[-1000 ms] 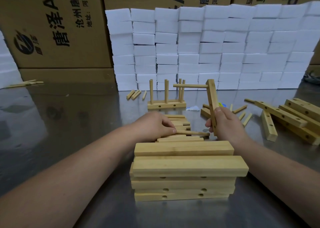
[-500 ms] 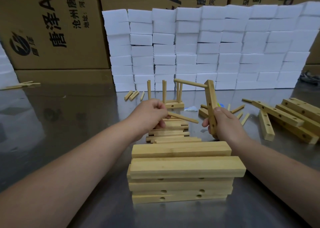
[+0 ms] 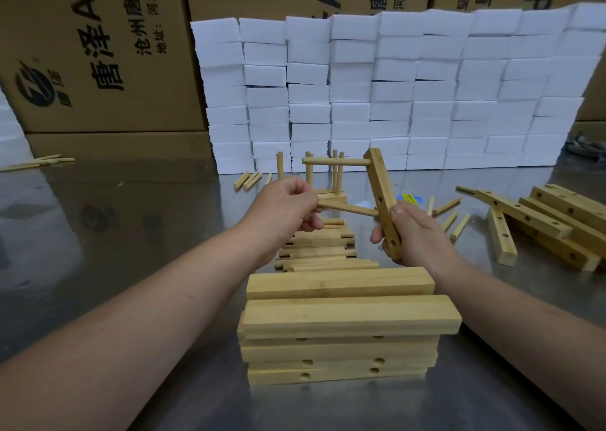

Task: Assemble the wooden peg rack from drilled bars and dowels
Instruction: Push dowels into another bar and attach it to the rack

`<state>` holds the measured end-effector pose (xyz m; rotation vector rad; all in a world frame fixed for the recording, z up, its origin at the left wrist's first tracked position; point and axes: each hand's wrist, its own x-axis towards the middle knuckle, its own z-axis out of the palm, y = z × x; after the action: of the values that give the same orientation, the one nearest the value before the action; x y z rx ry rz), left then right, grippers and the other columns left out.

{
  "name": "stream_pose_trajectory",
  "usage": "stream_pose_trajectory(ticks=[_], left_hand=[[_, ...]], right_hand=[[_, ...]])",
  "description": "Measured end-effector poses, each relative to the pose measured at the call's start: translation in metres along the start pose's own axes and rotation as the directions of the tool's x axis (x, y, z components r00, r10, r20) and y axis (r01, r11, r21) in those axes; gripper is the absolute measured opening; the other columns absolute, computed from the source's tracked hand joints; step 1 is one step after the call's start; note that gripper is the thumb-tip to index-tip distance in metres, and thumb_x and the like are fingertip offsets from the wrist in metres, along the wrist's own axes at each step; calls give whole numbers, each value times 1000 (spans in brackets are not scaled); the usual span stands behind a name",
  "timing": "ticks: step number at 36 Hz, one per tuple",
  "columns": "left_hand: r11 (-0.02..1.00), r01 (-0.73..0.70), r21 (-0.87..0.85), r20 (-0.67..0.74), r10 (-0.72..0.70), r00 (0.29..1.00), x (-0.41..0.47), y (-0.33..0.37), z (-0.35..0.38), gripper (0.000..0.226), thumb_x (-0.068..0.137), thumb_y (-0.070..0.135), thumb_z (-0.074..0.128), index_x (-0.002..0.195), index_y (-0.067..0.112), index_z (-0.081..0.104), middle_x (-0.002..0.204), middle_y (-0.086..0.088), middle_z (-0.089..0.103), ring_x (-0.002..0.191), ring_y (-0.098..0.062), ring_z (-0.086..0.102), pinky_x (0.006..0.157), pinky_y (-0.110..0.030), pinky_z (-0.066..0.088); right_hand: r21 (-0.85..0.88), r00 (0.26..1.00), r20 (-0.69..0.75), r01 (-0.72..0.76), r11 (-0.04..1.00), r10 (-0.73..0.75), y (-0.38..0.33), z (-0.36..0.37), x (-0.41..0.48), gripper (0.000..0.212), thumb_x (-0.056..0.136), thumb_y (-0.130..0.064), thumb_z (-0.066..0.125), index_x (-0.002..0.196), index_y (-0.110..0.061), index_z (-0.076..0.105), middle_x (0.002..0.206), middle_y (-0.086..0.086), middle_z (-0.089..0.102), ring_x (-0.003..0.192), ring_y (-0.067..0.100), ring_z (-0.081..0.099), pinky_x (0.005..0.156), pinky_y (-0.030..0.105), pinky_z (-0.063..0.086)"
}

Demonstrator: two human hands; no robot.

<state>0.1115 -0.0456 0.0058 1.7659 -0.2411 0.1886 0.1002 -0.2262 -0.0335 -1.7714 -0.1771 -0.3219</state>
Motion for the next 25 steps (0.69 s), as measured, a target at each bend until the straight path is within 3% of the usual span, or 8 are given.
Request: stream_pose_trajectory(ticks=[6,12,18,23,25], left_hand=[[998,-41,-57,-9,41,999,-1,2,2,19,87,-1,45,75,13,49,69,-5,60,53,-10,61,58,-21,53],[996,-70,-53,-28,68,997,-1,2,2,21,87,-2,46,74,14,50,65,-2,61,56,-9,64,60,-20,54],[995,-77,-60,-17,76,997,-1,0,2,22,87,-3,46,74,14,48,51,7,62,57,-9,64,63,-23,55],[992,-92,-84,-22,90,996,-2,2,4,20,86,-4,49,75,13,49,53,6,63,59,-10,65,65,-24,56],[992,-96,-88,-20,94,995,-3,2,4,20,86,-4,50,75,13,50,57,3,63,60,-11,66,65,-25,56]], right_hand=[[-18,1000,13,14,1000,-14,0,0,0,28,102,-28,29,98,-33,56,64,-7,63,60,13,47,57,28,38],[-29,999,37,40,999,-39,0,-1,-1,31,102,-27,28,122,-32,50,74,1,61,64,16,46,62,30,38],[-53,997,44,64,997,-62,3,-2,1,30,102,-28,28,120,-38,48,72,-2,60,57,11,45,56,25,39],[-62,996,40,83,995,-81,5,-2,3,29,102,-27,29,106,-48,48,70,-4,59,53,9,44,54,24,39],[-61,997,33,76,995,-74,6,-1,4,28,102,-27,29,109,-46,49,70,-4,59,53,9,44,55,25,39]])
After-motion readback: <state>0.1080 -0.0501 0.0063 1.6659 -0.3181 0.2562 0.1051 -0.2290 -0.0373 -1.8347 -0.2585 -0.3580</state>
